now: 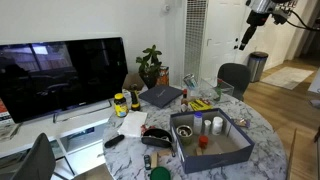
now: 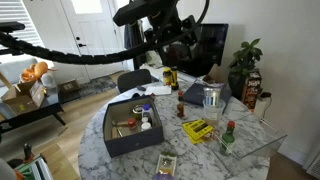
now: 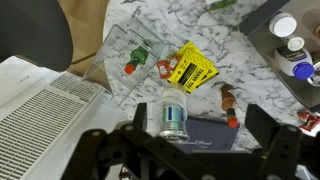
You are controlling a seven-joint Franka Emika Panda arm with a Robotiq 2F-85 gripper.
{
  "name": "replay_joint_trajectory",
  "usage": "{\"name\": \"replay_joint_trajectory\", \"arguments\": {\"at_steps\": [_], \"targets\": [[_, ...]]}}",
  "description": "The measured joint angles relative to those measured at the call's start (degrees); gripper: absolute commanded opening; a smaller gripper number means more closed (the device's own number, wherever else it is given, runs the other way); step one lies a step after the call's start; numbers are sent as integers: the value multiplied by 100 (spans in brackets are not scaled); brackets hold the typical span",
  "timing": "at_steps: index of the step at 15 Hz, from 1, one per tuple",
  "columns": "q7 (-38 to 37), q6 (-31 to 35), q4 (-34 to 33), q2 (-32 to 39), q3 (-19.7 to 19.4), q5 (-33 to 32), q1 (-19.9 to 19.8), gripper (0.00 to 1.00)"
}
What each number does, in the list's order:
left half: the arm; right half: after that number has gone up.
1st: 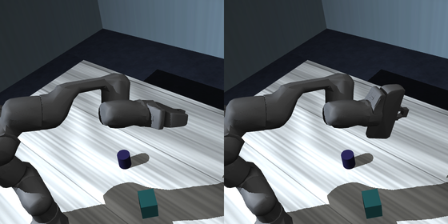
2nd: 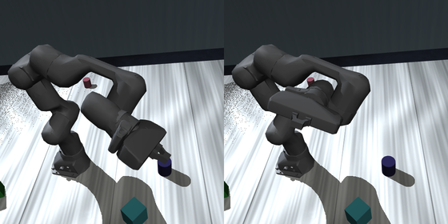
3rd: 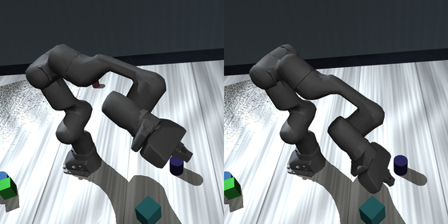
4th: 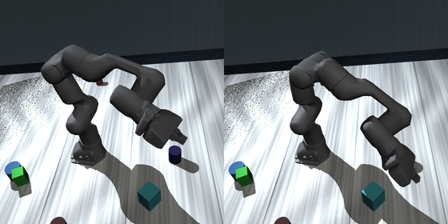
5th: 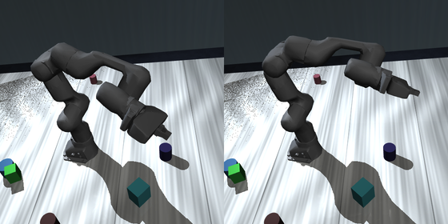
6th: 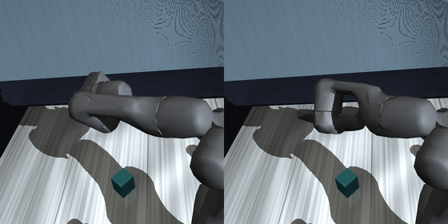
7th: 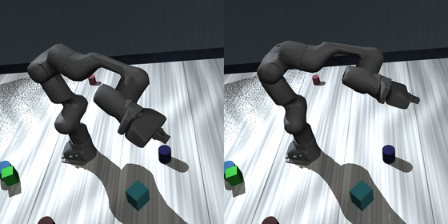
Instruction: Pick up the black glasses case and put it in the blue box
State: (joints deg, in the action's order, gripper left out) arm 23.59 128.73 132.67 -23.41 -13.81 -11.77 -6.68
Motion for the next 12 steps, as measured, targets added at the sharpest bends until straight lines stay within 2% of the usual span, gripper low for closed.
{"name": "replay_joint_trajectory", "arguments": {"at_steps": [9, 12], "targets": [[0, 0, -1, 1, 25, 1, 8, 100], [87, 0, 118, 9, 333, 196, 359, 100]]}}
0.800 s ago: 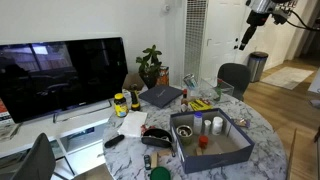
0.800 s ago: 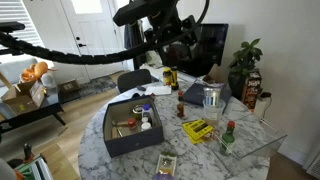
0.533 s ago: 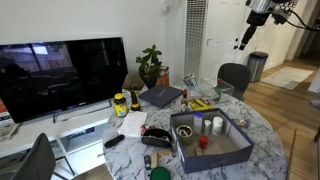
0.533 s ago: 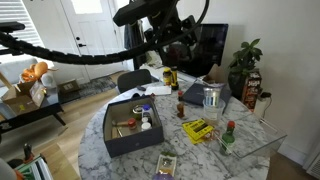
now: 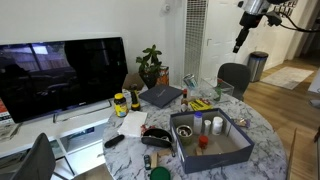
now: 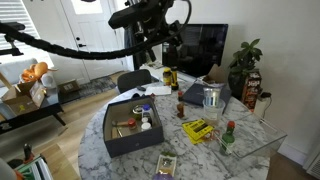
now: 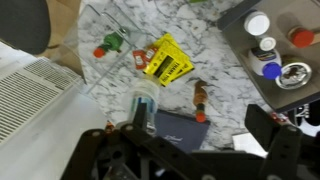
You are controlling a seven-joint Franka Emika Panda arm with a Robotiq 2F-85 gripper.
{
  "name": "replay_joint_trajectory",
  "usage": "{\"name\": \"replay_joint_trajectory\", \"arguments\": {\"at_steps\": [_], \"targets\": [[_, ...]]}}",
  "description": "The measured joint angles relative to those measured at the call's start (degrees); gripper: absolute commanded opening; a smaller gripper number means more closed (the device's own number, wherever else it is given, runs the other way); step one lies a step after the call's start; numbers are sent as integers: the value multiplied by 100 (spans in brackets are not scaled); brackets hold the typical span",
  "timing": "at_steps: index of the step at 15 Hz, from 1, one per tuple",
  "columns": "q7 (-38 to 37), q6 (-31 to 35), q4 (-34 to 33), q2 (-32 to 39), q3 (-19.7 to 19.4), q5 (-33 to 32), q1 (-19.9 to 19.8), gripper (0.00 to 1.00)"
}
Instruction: Pick up the black glasses case and put it in the blue box
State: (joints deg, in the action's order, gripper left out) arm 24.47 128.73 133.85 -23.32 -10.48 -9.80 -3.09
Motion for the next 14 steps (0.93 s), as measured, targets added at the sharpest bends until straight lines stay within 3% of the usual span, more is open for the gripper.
{"name": "replay_joint_trajectory", "arguments": {"at_steps": [8, 14], "targets": [[-4, 57, 495, 454, 1357, 716, 1537, 100], [26, 61, 462, 673, 1380, 748, 1629, 100]]}}
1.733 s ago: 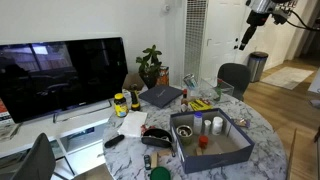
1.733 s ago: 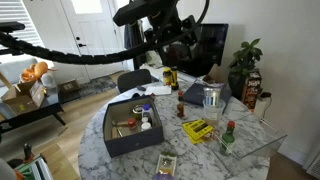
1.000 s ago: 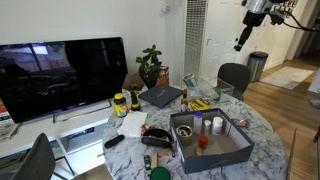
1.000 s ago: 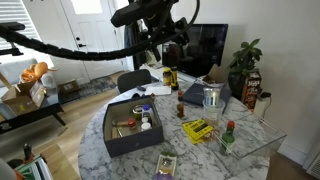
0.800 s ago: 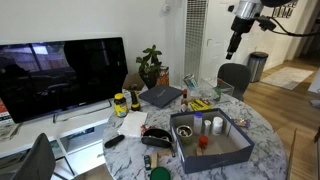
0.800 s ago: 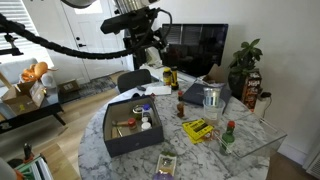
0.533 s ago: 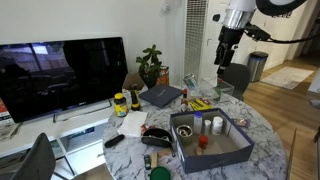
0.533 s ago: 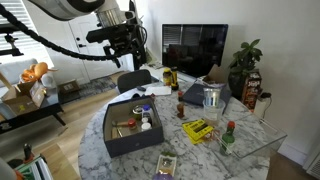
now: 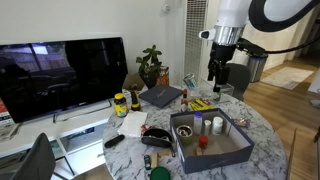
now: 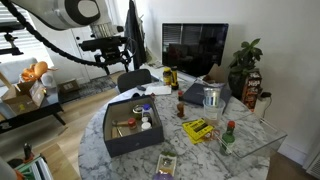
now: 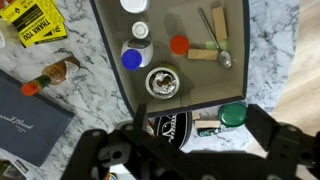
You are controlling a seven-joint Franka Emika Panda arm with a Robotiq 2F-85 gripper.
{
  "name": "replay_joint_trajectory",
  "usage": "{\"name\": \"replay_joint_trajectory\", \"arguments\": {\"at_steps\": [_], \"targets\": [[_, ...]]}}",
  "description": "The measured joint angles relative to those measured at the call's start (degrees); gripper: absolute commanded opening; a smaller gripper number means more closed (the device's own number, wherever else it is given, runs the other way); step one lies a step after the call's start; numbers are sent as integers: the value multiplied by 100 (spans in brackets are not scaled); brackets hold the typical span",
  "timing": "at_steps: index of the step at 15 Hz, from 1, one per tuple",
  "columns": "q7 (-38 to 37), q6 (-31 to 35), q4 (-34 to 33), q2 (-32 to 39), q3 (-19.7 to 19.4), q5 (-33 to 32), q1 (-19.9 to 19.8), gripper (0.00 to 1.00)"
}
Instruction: Pick up the black glasses case and put it in the blue box
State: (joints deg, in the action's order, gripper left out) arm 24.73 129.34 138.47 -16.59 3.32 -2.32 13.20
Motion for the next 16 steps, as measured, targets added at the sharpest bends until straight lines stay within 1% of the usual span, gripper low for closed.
{"name": "replay_joint_trajectory", "arguments": {"at_steps": [2, 3, 6, 8, 10, 12, 13, 14, 16], "targets": [[-15, 2, -40, 114, 74, 33, 24, 100], [-23, 86, -66, 283, 180, 101, 79, 100], [-108, 722, -231, 1098, 633, 128, 299, 100], [-244, 1165, -501, 1734, 913, 3, 390, 100], [-532, 1473, -972, 2428, 1086, -327, 435, 100], [-870, 1562, -1635, 3104, 1101, -781, 466, 100], [-970, 1538, -1985, 3409, 1085, -905, 467, 100], [-987, 1506, -2293, 3682, 1060, -956, 465, 100], [-987, 1479, -2627, 4005, 1022, -981, 462, 100]]}}
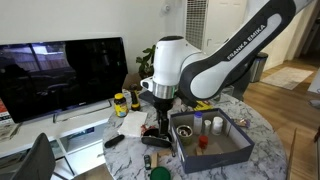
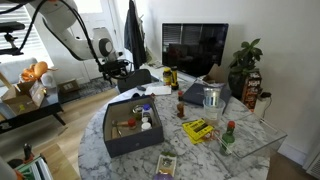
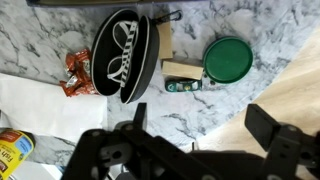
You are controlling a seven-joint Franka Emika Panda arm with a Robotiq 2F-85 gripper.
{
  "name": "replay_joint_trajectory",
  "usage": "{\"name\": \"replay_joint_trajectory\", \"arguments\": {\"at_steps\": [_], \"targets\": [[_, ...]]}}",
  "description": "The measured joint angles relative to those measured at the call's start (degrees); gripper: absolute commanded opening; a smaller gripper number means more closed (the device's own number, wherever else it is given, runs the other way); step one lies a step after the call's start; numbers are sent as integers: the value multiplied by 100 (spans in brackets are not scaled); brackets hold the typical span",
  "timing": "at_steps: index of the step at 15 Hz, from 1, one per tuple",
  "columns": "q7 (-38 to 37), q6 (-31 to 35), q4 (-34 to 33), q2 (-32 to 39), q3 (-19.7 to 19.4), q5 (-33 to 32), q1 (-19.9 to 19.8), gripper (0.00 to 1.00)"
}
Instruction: Pick up the black glasses case and put it in the blue box
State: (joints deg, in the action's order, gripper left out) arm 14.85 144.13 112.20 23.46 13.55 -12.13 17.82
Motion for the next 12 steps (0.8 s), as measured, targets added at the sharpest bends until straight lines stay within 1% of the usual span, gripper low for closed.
{"name": "replay_joint_trajectory", "arguments": {"at_steps": [4, 6, 9, 12], "targets": [[-35, -2, -117, 95, -13, -4, -1, 100], [-86, 54, -306, 305, -72, 15, -58, 100], [33, 46, -961, 998, -187, 16, -239, 100], [248, -98, -1777, 1731, -257, 16, -355, 100]]}}
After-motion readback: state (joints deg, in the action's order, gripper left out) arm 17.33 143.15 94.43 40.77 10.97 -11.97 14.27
